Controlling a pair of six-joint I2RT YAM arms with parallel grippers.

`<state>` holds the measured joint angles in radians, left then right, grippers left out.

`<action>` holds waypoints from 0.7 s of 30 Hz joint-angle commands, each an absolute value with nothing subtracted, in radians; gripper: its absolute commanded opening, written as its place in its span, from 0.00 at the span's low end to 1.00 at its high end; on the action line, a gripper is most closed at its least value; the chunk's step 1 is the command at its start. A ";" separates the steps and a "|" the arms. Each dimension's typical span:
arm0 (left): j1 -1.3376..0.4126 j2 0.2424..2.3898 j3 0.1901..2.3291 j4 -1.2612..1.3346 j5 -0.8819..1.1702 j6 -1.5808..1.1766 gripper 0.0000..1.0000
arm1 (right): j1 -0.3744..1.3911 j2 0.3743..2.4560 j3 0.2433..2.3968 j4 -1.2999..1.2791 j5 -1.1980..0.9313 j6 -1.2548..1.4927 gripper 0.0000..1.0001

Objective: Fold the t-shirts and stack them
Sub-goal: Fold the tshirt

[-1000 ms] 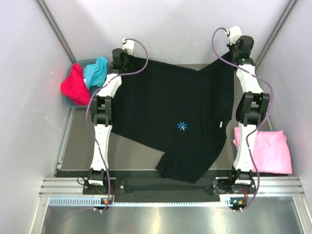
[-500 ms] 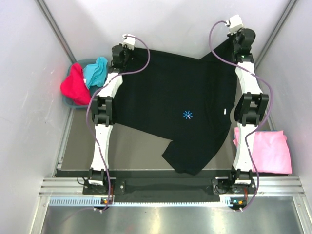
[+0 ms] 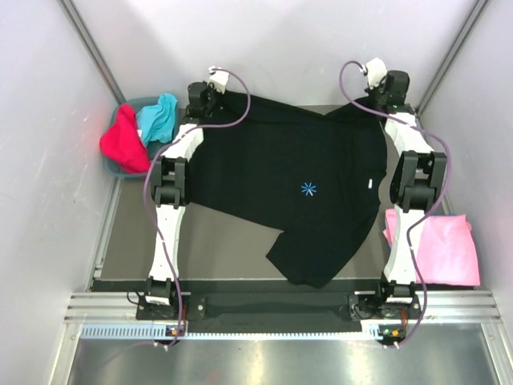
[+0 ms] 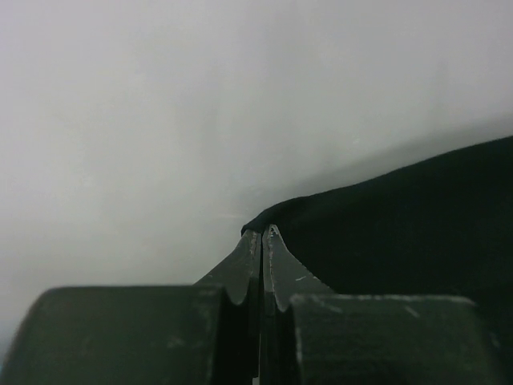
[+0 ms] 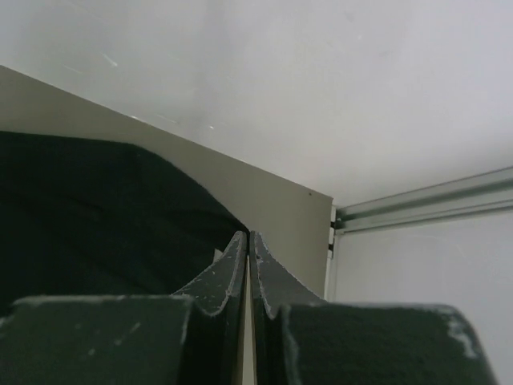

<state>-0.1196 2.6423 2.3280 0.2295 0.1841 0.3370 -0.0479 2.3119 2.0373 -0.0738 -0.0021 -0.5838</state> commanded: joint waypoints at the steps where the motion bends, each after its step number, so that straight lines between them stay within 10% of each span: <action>1: -0.118 2.628 2.427 0.291 0.204 0.351 0.00 | -0.040 2.143 2.033 -0.084 -0.029 -0.574 0.00; 21: -0.083 2.540 2.342 0.212 0.310 0.269 0.00 | -0.040 1.888 1.818 -0.221 -0.063 -0.488 0.00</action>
<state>-0.1097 2.6286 2.3280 0.1562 0.3061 0.3080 -0.0479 1.9831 1.8259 -0.2192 -0.0544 -0.5102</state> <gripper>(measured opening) 0.015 0.006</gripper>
